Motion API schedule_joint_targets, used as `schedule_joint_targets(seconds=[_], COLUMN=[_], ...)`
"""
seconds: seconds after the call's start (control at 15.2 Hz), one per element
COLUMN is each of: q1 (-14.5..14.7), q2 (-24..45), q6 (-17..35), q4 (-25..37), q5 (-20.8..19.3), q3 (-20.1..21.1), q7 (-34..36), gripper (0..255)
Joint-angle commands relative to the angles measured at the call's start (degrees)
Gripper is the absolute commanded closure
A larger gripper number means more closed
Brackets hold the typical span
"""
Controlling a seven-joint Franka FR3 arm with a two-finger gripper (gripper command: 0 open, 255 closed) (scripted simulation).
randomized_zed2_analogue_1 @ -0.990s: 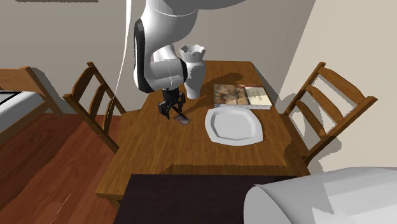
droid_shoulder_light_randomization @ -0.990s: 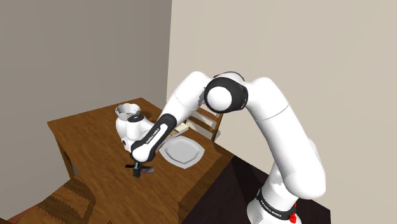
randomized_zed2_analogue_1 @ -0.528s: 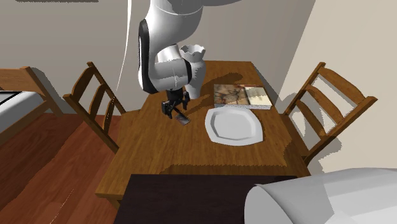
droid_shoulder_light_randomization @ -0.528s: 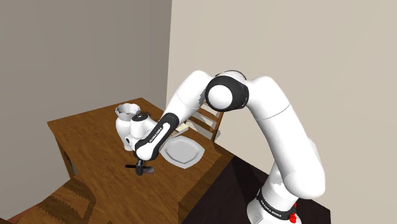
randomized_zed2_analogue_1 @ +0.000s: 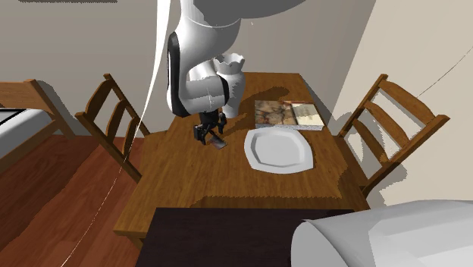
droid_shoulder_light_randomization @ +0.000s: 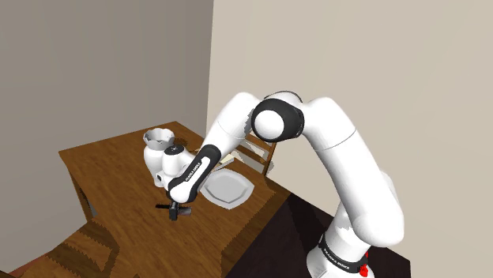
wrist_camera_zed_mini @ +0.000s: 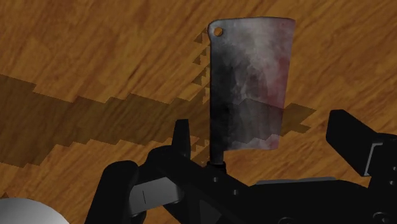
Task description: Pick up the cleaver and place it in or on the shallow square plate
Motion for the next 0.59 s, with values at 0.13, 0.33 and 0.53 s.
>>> schedule_joint_targets(seconds=[0.13,0.33,0.53], q1=[0.00,0.00,-0.02], q2=[0.00,0.00,-0.06], q6=[0.01,0.01,0.04], q4=[0.00,-0.01,-0.10], q5=[0.00,0.00,-0.01], q3=[0.00,0.00,0.00], q7=[0.00,0.00,-0.01], gripper=[255,255,255])
